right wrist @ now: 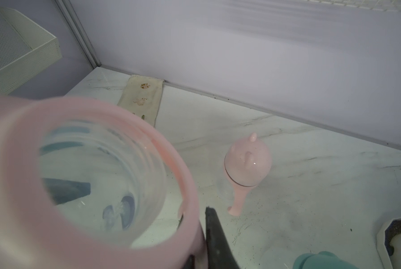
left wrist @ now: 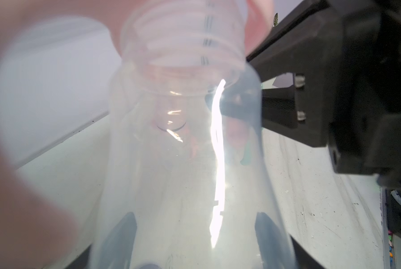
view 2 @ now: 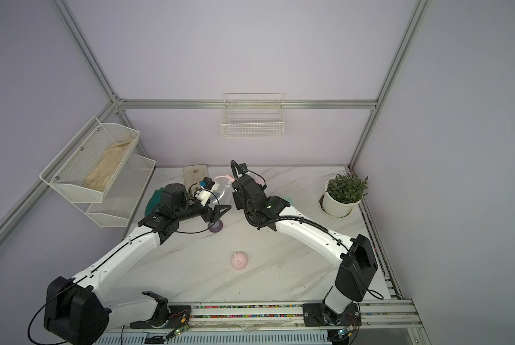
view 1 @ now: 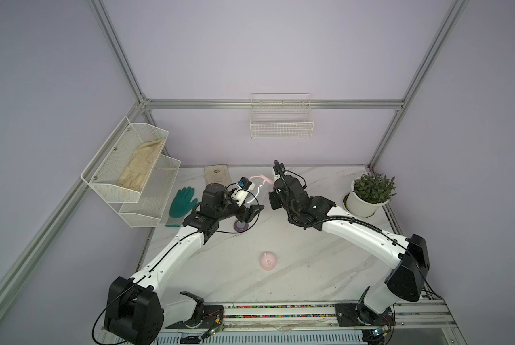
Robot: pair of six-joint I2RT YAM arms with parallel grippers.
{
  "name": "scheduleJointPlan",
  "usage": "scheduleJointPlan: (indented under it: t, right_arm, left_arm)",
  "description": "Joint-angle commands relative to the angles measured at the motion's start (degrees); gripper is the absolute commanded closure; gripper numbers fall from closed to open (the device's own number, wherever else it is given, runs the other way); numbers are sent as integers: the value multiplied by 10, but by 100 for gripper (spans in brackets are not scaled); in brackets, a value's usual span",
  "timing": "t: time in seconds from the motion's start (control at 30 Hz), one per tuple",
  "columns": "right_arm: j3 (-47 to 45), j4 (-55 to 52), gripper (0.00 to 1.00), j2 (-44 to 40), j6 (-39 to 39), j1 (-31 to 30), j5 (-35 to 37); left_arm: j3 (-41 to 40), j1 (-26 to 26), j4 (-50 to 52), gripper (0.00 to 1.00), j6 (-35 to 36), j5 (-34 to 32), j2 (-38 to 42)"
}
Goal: Assemble the baby bottles
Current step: Put on the handle of the baby bottle.
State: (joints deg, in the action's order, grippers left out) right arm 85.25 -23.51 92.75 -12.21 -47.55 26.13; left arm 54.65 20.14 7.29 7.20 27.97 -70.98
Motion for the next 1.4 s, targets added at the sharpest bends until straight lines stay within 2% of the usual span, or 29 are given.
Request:
scheduleJointPlan:
  t: [0.0, 0.47, 0.87, 1.17, 1.37]
  right_arm:
    - [14, -2, 100, -23, -22, 19, -18]
    - [-1, 17, 100, -43, -5, 25, -34]
    - [-4, 35, 100, -18, -11, 23, -74]
    - [-5, 52, 100, -19, -24, 23, -64]
    - [-4, 52, 100, -6, -10, 20, -94]
  left_arm:
    - [30, 1, -46, 100, 16, -23, 20]
    - [47, 1, -30, 100, 24, -10, 3]
    - [67, 2, -30, 100, 18, 6, -9]
    - [73, 9, -30, 100, 15, 9, -23]
    - [79, 11, -31, 100, 17, 7, -26]
